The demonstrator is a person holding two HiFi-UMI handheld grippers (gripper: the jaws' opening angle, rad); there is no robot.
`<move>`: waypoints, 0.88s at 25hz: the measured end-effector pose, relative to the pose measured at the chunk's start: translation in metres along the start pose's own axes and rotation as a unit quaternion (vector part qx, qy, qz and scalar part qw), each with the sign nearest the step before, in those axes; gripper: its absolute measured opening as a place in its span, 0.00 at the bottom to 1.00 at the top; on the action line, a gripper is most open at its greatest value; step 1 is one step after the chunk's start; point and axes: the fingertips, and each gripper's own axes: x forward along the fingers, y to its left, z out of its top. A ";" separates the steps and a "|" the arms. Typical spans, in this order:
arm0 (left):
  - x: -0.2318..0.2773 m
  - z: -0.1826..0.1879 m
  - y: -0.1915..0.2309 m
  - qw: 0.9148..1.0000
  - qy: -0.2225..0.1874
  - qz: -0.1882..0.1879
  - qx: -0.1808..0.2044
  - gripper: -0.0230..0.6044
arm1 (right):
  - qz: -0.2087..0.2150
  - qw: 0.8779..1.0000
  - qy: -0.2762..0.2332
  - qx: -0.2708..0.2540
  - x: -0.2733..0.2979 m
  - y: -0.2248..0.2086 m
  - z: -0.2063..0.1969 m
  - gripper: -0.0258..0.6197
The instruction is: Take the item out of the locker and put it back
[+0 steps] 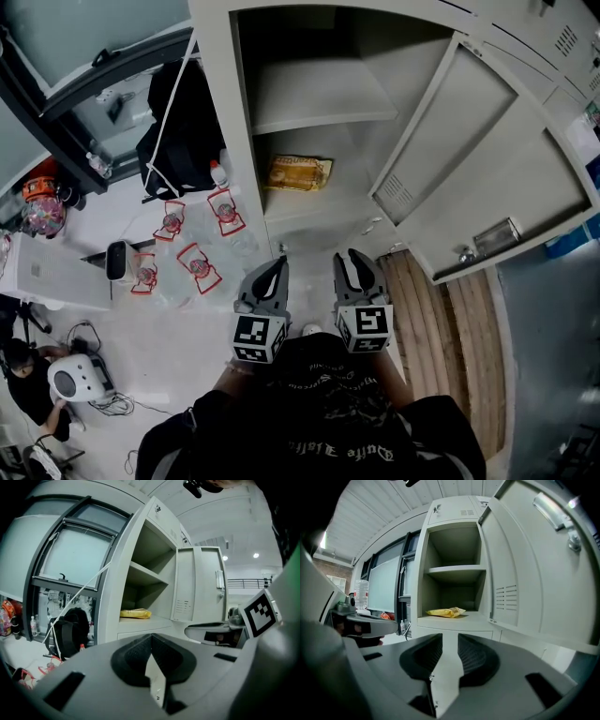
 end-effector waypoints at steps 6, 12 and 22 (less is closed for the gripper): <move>0.000 -0.001 0.000 1.000 -0.002 -0.002 0.003 0.05 | 0.002 1.000 -0.021 0.002 -0.001 0.004 0.006 0.08; 0.000 0.003 0.002 1.000 -0.009 -0.001 0.008 0.05 | 0.006 0.999 -0.041 -0.001 -0.002 0.006 0.017 0.05; 0.002 0.005 0.008 1.000 -0.009 0.002 0.014 0.05 | -0.004 0.999 -0.035 -0.023 0.004 0.007 0.017 0.05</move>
